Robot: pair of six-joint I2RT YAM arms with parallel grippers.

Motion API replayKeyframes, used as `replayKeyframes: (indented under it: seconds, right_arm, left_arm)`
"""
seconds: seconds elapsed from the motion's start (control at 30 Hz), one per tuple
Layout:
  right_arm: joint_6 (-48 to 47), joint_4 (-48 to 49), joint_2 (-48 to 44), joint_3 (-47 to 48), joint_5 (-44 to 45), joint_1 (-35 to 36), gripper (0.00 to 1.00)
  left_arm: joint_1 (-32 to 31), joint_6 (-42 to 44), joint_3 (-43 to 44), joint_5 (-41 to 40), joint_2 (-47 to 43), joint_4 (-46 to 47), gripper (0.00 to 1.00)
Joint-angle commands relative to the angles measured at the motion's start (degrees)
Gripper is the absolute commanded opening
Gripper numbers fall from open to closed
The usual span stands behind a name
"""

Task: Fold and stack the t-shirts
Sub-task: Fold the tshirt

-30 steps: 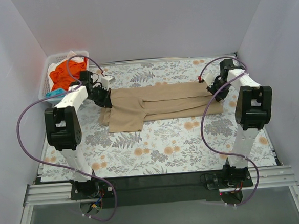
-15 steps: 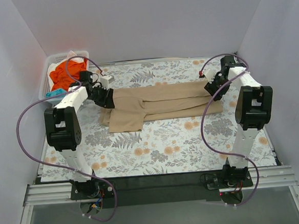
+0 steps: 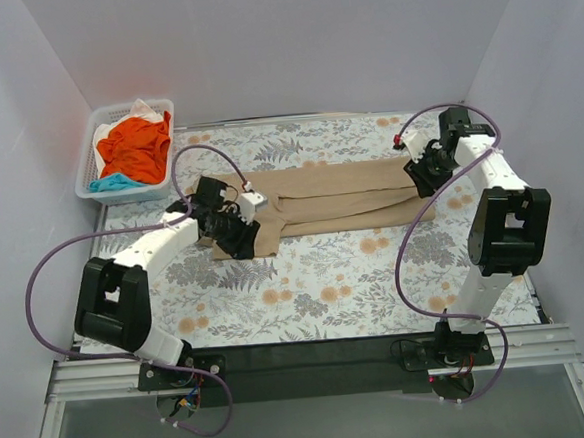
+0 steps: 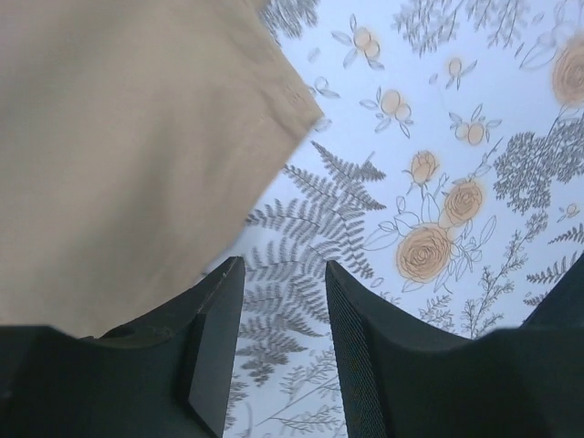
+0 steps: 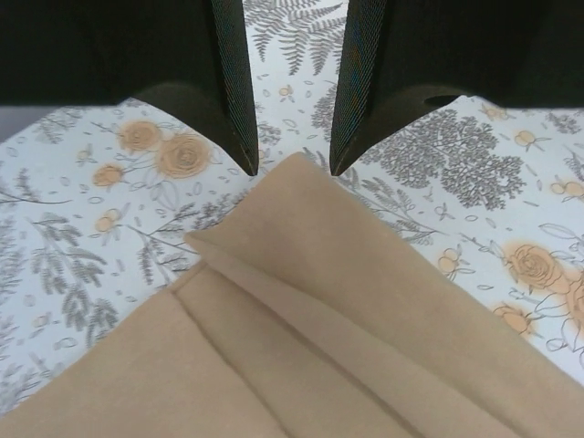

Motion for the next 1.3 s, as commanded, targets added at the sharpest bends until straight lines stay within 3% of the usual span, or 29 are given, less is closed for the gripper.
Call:
replayKeyframes:
  seconds: [0.0,0.23,0.6,0.7,0.83,1.07,1.27]
  right_arm:
    - [2.08,-2.05,-1.81,-1.71,-2.52,-0.16,0.37]
    - [1.11,-2.23,-2.78,-4.34,-2.17,-0.25,0.38]
    - [1.29,-2.49,-0.94,-2.32,-1.82,-0.25,0.38]
    - [1.11,-2.49,-0.85,-2.41,-1.47,-0.34,0.38]
    - [1.02,-2.40,-0.76,-1.80,-1.47,-0.42,0.37]
    - [0.85,-2.49,-1.29,-1.62,-1.47,-0.51,0.40]
    - [0.76,-2.49,-0.59,-0.39,-1.99,-0.60,0.42]
  left_arm:
    - [-4.40,-4.80,-2.27,-8.02,0.33,4.62,0.39]
    - [-7.31,-9.99,-3.77,-15.94,2.53,9.98,0.42]
    - [-8.28,-8.24,-5.17,-16.91,8.86,10.08,0.39]
    - [-8.19,-7.88,-5.35,-17.79,10.88,9.11,0.31]
    - [-8.19,-8.23,-3.34,-17.36,11.15,7.36,0.00]
    - [-5.56,-9.11,10.18,-11.56,9.83,-1.87,0.00]
    - [-1.52,-8.94,19.77,-11.82,12.55,-1.26,0.00]
